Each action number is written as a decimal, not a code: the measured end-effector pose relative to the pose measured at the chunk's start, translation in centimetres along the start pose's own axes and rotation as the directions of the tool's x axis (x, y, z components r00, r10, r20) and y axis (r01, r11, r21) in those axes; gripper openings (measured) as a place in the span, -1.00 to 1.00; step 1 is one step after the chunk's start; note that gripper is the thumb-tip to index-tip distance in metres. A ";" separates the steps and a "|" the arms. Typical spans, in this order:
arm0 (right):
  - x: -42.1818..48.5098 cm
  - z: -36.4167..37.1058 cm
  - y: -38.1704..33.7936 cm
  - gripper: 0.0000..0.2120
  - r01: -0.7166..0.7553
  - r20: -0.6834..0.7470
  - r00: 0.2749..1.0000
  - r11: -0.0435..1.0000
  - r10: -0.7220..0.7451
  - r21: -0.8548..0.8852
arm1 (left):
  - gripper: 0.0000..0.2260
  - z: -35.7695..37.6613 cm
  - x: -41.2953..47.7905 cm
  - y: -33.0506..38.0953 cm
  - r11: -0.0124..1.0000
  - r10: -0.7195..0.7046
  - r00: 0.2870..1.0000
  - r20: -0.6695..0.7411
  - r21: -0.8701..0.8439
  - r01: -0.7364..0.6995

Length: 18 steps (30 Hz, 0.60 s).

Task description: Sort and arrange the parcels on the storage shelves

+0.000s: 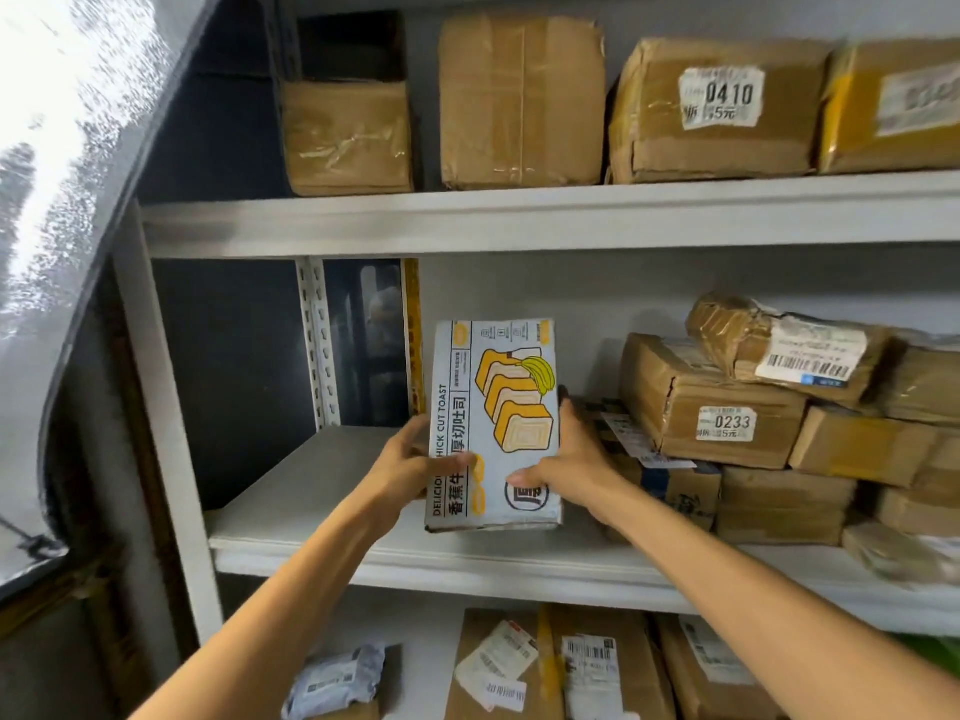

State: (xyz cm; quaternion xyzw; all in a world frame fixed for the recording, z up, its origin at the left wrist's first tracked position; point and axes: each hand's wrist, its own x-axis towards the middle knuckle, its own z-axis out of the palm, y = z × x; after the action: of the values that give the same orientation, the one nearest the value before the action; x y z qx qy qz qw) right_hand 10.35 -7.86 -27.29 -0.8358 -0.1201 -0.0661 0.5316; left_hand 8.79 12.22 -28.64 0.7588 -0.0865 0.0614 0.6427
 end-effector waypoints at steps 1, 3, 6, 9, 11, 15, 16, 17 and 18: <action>-0.2 -0.2 -0.2 0.00 0.011 0.005 1.000 1.000 -0.011 0.011 | -0.53 0.0 0.1 0.0 1.000 0.018 1.000 -0.012 0.015 -0.018; -0.3 -0.6 -0.4 0.00 0.035 0.007 0.999 0.998 -0.036 0.052 | -0.54 -0.1 0.1 0.0 0.997 0.078 0.996 -0.043 0.012 -0.077; -0.1 -1.3 -1.6 -0.31 0.079 -0.060 0.996 0.989 -0.072 0.122 | -0.54 0.0 0.5 0.4 0.982 0.163 0.983 -0.083 -0.078 -0.169; 0.0 -1.6 -2.2 -0.38 0.160 -0.214 0.968 0.980 -0.132 0.121 | -0.32 0.2 1.4 0.6 0.971 0.210 0.967 -0.145 -0.085 -0.223; -0.4 -1.6 -2.2 -0.35 0.195 -0.231 0.960 0.971 -0.159 0.140 | -0.25 0.3 1.3 0.6 0.963 0.241 0.959 -0.149 -0.086 -0.256; -0.3 -1.5 -0.6 -0.20 0.092 -0.172 0.984 0.971 -0.055 0.220 | -0.37 0.3 0.4 0.6 0.956 0.238 0.958 -0.159 -0.134 -0.260; -0.1 -1.6 -0.4 -0.25 0.060 -0.173 0.985 0.963 -0.014 0.263 | -0.38 0.4 0.0 0.7 0.954 0.254 0.956 -0.144 -0.127 -0.273; 0.2 -1.8 -0.1 -0.32 0.032 -0.164 0.986 0.939 0.026 0.343 | -0.36 0.4 -0.2 0.7 0.949 0.279 0.951 -0.129 -0.113 -0.294; 0.3 -1.9 0.0 -0.39 0.012 -0.150 0.987 0.899 0.060 0.438 | -0.33 0.5 -0.5 0.7 0.945 0.300 0.947 -0.114 -0.101 -0.312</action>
State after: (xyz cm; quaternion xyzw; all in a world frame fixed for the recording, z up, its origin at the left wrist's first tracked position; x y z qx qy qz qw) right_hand 10.68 -9.50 -26.43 -0.6887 -0.0784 -0.0976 0.7142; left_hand 8.18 11.60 -28.20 0.6929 -0.1755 0.1921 0.6725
